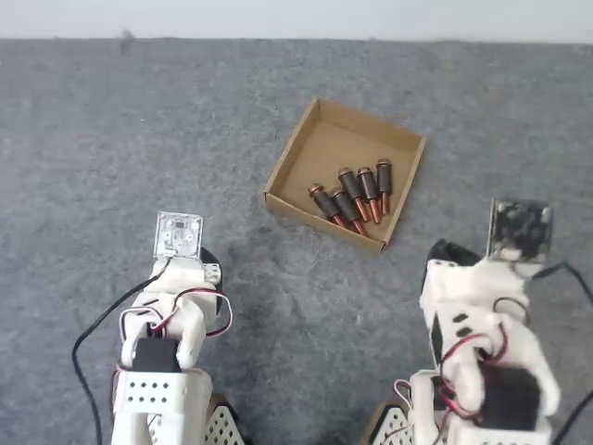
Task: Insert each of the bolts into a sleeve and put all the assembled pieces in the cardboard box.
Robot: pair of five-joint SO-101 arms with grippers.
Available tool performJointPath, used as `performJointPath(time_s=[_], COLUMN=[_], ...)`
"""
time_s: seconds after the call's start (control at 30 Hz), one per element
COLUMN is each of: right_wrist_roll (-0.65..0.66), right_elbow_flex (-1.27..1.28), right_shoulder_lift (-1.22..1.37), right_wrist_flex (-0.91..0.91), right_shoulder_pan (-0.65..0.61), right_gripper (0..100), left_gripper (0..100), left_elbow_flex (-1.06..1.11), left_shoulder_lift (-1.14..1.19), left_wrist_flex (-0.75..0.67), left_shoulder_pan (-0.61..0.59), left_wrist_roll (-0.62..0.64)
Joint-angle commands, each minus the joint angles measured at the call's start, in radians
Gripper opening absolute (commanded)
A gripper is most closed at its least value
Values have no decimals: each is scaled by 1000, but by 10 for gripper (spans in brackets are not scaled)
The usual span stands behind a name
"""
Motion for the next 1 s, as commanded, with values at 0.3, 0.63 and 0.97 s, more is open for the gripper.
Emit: performJointPath(time_s=[0.3, 0.63, 0.97], right_wrist_roll=[84, -11, -46], right_elbow_flex=[499, 721, 721], right_shoulder_lift=[-298, -294, -280], right_wrist_flex=[-156, -294, -191], right_shoulder_pan=[-50, -51, -59], right_gripper=[6, 6, 6], left_gripper=[12, 11, 11], left_elbow_flex=[-87, -156, 1], left_shoulder_lift=[-6, -6, -296], left_wrist_flex=[54, 193, 186], left_shoulder_pan=[-49, -126, -121], left_wrist_roll=[-5, -8, -8])
